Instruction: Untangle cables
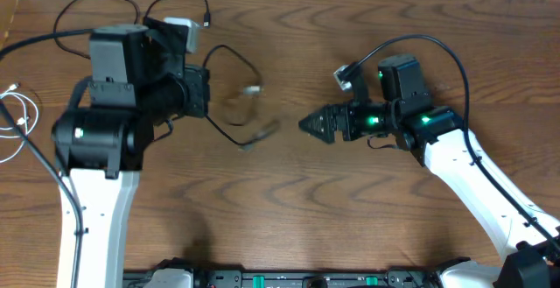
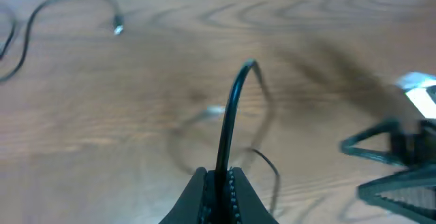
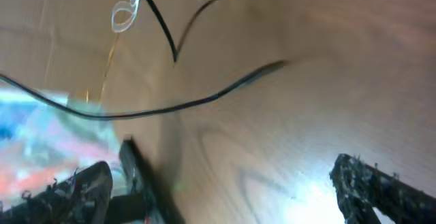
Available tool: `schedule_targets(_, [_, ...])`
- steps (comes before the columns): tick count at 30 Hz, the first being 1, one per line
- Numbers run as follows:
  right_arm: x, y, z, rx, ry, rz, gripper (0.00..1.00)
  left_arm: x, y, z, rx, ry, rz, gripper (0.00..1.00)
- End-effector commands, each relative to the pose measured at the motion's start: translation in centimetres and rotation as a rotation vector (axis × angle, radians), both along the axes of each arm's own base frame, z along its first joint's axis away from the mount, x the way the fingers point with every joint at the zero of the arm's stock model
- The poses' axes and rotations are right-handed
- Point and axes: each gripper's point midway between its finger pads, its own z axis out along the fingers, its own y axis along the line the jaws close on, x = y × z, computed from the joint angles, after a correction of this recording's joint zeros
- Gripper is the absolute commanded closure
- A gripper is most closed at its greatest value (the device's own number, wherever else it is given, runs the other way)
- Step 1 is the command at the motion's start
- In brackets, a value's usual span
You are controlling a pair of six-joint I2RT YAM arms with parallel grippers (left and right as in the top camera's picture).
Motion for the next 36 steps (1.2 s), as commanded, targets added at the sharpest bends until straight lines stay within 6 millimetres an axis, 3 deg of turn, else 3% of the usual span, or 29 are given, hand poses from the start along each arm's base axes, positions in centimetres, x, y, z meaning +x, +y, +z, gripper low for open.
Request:
schedule_targets(1, [1.8, -0.8, 1.1, 0.031, 0.064, -0.158, 0.01, 1.2, 1.3, -1.3, -0.04, 0.068, 0.129, 0.93])
schedule_targets(6, [2.4, -1.9, 0.6, 0.015, 0.097, -0.211, 0.01, 3.4, 2.9, -2.1, -0.059, 0.073, 0.235, 0.92])
schedule_targets(13, [0.9, -3.2, -1.7, -0.083, 0.193, -0.24, 0.01, 6.2, 7.7, -1.1, -0.134, -0.001, 0.445, 0.93])
schedule_targets(24, [0.7, -3.2, -1.9, -0.089, 0.204, -0.24, 0.01, 7.4, 20.8, -3.8, 0.13, -0.02, 0.875, 0.93])
schedule_targets(29, [0.5, -3.3, -2.1, -0.094, 0.213, -0.24, 0.01, 7.3, 24.4, -5.2, 0.226, -0.002, 0.995, 0.92])
schedule_targets(32, [0.5, -3.3, -2.1, -0.098, 0.208, -0.238, 0.01, 6.7, 27.0, -4.6, 0.376, -0.027, 1.089, 0.93])
schedule_targets(36, [0.5, -3.4, -2.1, -0.102, 0.204, -0.234, 0.01, 7.3, 27.8, -3.7, 0.52, -0.042, 0.999, 0.93])
